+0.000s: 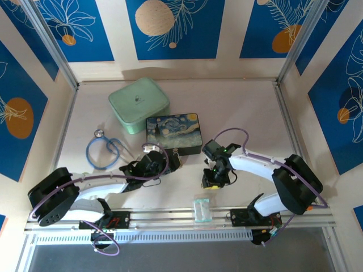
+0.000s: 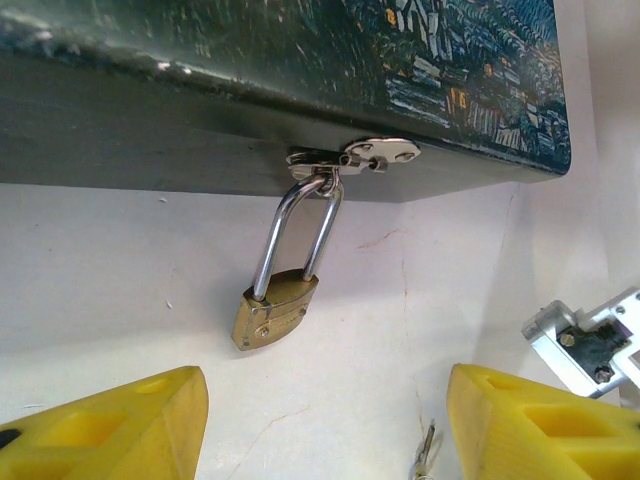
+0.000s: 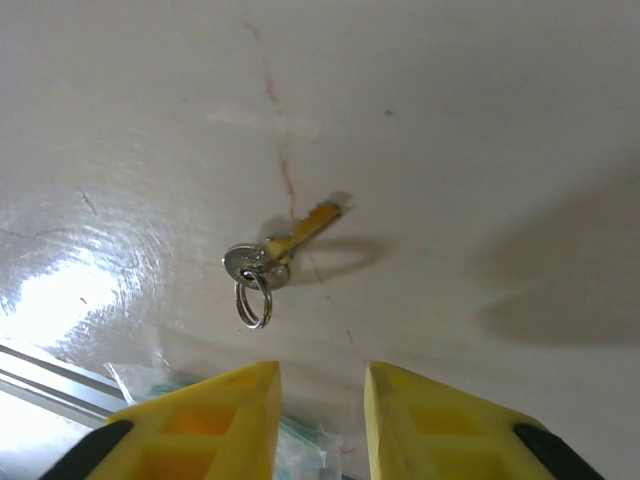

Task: Unlock a padlock with a key

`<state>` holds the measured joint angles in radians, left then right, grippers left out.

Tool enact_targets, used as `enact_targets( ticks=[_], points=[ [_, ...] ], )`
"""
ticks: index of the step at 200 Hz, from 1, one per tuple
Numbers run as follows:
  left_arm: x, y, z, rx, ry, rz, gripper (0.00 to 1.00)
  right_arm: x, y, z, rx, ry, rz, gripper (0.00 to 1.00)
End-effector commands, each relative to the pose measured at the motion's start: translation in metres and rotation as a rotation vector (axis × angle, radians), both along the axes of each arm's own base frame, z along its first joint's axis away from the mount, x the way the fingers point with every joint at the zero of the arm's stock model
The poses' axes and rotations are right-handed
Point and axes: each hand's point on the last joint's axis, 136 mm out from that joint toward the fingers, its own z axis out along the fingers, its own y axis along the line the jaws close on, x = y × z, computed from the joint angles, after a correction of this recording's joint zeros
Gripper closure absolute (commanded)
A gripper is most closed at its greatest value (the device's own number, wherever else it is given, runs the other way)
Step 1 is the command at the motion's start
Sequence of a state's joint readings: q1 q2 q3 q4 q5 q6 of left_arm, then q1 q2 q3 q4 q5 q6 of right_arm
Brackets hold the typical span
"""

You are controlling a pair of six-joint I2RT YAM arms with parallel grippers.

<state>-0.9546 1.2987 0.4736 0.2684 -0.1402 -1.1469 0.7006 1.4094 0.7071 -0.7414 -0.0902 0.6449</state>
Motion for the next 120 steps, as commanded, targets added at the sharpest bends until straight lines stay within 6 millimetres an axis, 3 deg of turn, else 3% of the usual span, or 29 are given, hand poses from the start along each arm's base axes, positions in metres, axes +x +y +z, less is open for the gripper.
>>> enact_targets(
  ticks=[1,15,41,75,96,120],
  points=[
    [-0.002,0.002,0.002,-0.003,-0.014,0.011,0.36,0.007,0.012,0.012,0.047,-0.038,-0.016,0.6],
    [-0.003,0.001,0.003,-0.003,-0.016,0.008,0.36,0.012,0.025,0.015,0.088,-0.058,-0.026,0.53],
    [-0.004,0.001,0.003,0.002,-0.019,0.007,0.35,0.017,0.037,0.014,0.078,-0.081,-0.031,0.52],
    [-0.006,0.003,0.003,0.002,-0.018,0.007,0.35,0.016,0.031,-0.001,-0.052,-0.068,-0.018,0.61],
    [-0.006,0.004,0.003,0.002,-0.019,0.012,0.35,0.014,0.017,-0.006,-0.19,-0.084,-0.001,0.66],
    [-0.006,0.005,0.003,0.002,-0.021,0.017,0.35,0.01,0.016,-0.009,-0.217,-0.084,0.01,0.68]
  ],
)
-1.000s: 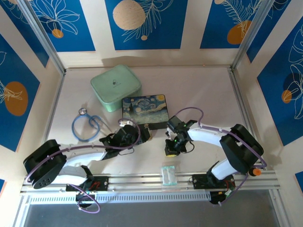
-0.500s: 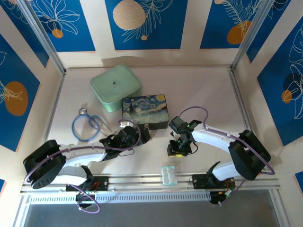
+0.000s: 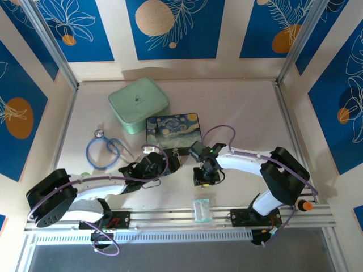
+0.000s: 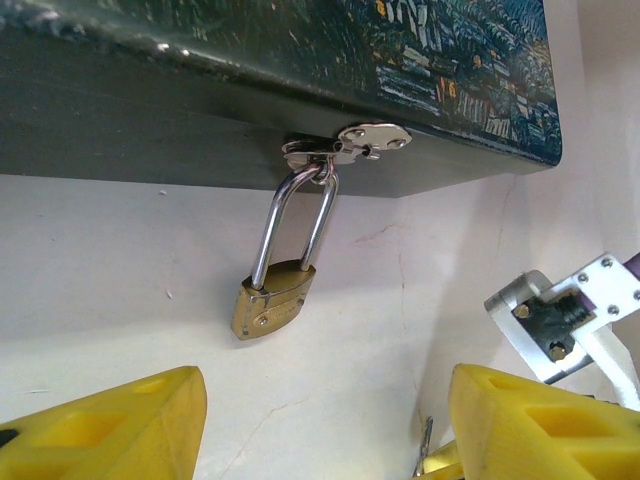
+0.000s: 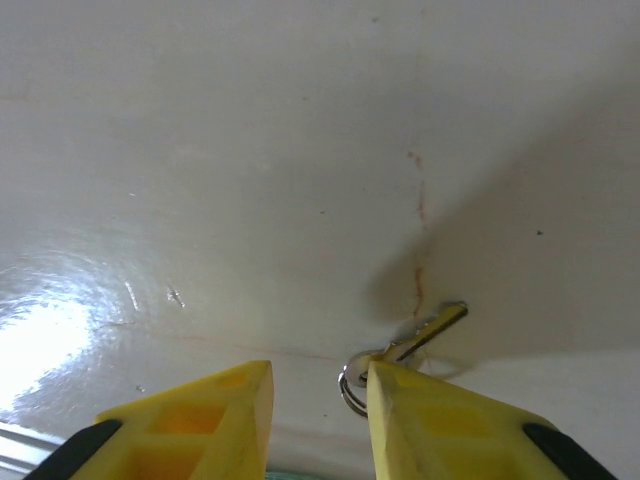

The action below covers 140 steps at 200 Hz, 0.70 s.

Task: Unlock a padlock with a key

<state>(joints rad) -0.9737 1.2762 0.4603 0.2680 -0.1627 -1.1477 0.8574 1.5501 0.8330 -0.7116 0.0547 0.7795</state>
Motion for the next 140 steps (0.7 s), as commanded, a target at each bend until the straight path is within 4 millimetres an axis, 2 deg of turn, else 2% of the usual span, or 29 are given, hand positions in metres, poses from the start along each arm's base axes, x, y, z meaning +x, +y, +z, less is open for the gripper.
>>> enact_targets(
  ticks=[1,32,88,140],
  points=[
    [-0.002,0.004,0.001,0.002,-0.006,0.018,0.35,-0.004,-0.016,-0.003,-0.104,-0.004,-0.013,0.68],
    [-0.002,0.003,0.001,0.003,-0.006,0.013,0.35,-0.005,-0.024,0.0,-0.162,-0.016,0.012,0.69],
    [0.0,-0.002,0.002,-0.004,-0.009,0.007,0.35,-0.001,-0.023,0.014,-0.149,-0.062,0.035,0.67],
    [0.0,-0.003,0.002,-0.003,-0.008,0.007,0.35,-0.006,-0.028,0.002,-0.127,-0.015,-0.024,0.63]
  ],
)
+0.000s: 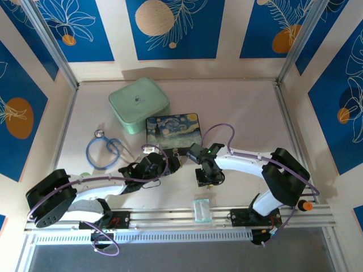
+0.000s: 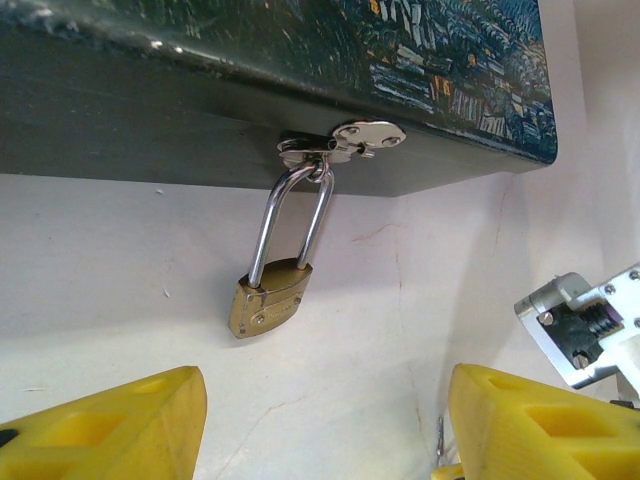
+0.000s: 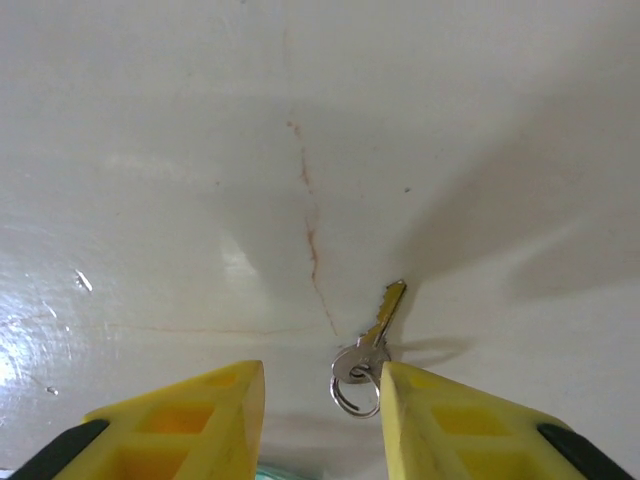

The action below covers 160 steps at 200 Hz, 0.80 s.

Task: Unlock a padlock with a key

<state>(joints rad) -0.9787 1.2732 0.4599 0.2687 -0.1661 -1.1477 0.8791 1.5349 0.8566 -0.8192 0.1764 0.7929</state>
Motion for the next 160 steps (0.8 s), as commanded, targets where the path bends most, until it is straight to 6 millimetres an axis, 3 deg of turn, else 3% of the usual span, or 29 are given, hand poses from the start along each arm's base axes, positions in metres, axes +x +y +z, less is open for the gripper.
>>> enact_targets(
  ticks=[1,36,97,129,160],
  points=[
    [0.001,-0.002,0.001,-0.002,-0.005,0.009,0.35,-0.007,-0.005,-0.004,0.007,0.031,-0.032,0.63],
    [0.001,-0.002,0.0,0.003,-0.003,0.01,0.35,-0.011,-0.005,-0.011,0.013,0.051,-0.042,0.65],
    [0.001,-0.001,-0.005,0.007,0.002,0.018,0.35,-0.028,-0.016,-0.02,-0.093,0.064,-0.019,0.76],
    [0.001,-0.003,-0.004,0.0,0.003,0.014,0.35,-0.027,-0.021,-0.026,-0.111,0.059,-0.011,0.87],
    [0.0,-0.003,-0.003,0.007,-0.004,0.013,0.35,-0.021,-0.021,-0.02,-0.093,0.013,0.015,0.91]
  ],
)
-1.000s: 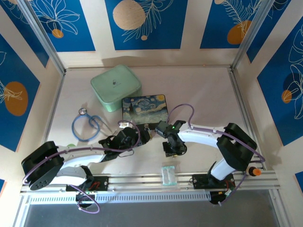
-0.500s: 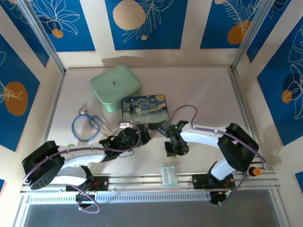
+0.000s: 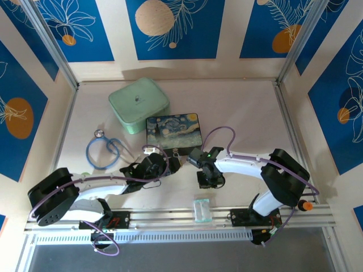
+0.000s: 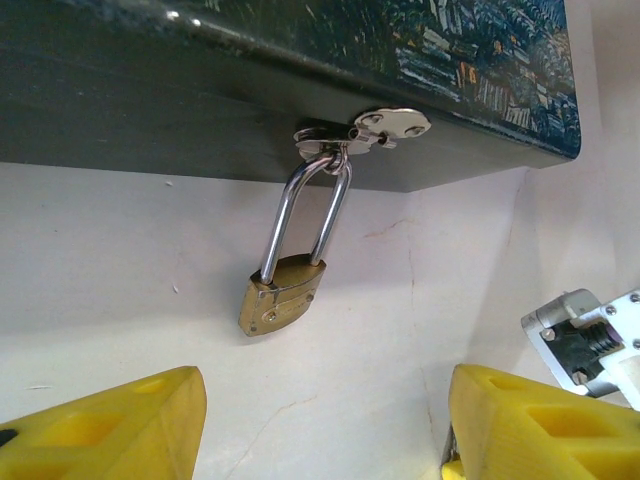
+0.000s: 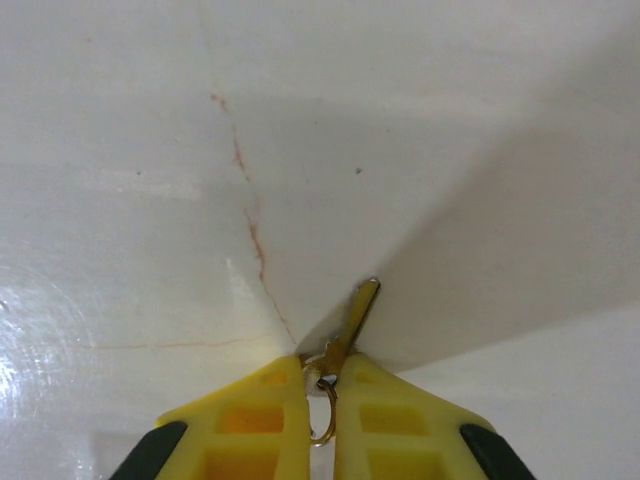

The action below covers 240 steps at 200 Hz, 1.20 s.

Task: Unlock a padlock with a key

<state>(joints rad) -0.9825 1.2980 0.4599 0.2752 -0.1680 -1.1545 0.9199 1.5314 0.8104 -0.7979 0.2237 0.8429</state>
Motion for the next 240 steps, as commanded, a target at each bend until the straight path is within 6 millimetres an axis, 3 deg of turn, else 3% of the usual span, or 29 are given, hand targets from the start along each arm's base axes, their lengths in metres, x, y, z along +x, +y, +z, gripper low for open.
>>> enact_targets(
  ticks=[1,78,137,183,214,240],
  points=[
    [0.001,-0.002,0.004,-0.003,-0.018,0.012,0.35,-0.013,-0.013,-0.009,-0.043,0.035,0.023,0.91],
    [-0.002,-0.01,0.012,-0.005,-0.041,-0.012,0.36,-0.003,-0.017,0.016,0.069,-0.08,0.14,0.94],
    [-0.017,-0.042,0.036,-0.211,0.043,-0.01,0.37,0.004,0.008,0.06,0.35,-0.226,0.23,0.95],
    [-0.037,-0.059,0.03,-0.527,0.382,0.148,0.32,0.003,0.037,0.105,0.584,-0.345,0.333,0.95],
    [-0.033,-0.061,0.051,-0.65,0.337,0.173,0.33,-0.005,0.058,0.129,0.751,-0.375,0.388,0.95],
    [-0.031,-0.059,0.062,-0.644,0.283,0.16,0.43,-0.009,0.068,0.142,0.845,-0.372,0.403,0.95]
  ],
)
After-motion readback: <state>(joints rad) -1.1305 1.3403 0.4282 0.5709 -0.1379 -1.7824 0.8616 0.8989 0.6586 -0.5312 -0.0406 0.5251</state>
